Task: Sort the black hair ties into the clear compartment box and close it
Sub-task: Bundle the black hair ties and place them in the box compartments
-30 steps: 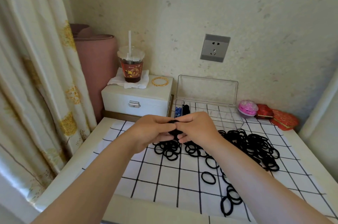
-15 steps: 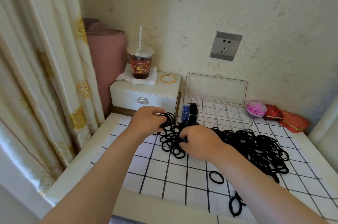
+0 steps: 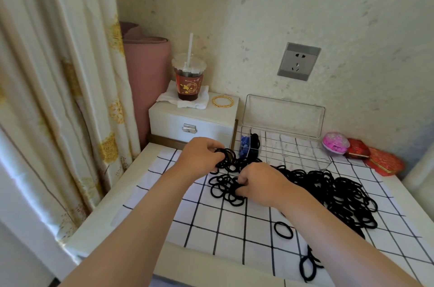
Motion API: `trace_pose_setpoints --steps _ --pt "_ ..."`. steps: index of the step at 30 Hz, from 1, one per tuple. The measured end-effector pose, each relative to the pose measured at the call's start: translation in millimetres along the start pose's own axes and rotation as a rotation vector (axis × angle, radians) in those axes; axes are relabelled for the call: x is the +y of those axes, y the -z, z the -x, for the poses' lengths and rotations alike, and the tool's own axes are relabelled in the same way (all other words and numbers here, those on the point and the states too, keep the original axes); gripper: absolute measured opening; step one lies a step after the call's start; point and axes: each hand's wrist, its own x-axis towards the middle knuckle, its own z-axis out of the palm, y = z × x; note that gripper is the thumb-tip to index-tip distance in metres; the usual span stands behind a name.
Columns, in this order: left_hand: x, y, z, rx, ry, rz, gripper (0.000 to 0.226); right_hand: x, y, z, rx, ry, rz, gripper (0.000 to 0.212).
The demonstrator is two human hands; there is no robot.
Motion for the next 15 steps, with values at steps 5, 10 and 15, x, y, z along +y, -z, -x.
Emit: trace_pose_setpoints --steps 5,10,15 --pt "1 -4 1 0.0 0.003 0.01 0.03 9 13 5 0.006 0.011 -0.161 0.026" --pt "1 -10 2 0.025 0.008 0.063 0.033 20 34 17 0.0 -0.088 -0.648 0.011" --pt "4 -24 4 -0.044 0.05 0.126 0.026 19 48 27 -0.042 -0.051 -1.001 0.015"
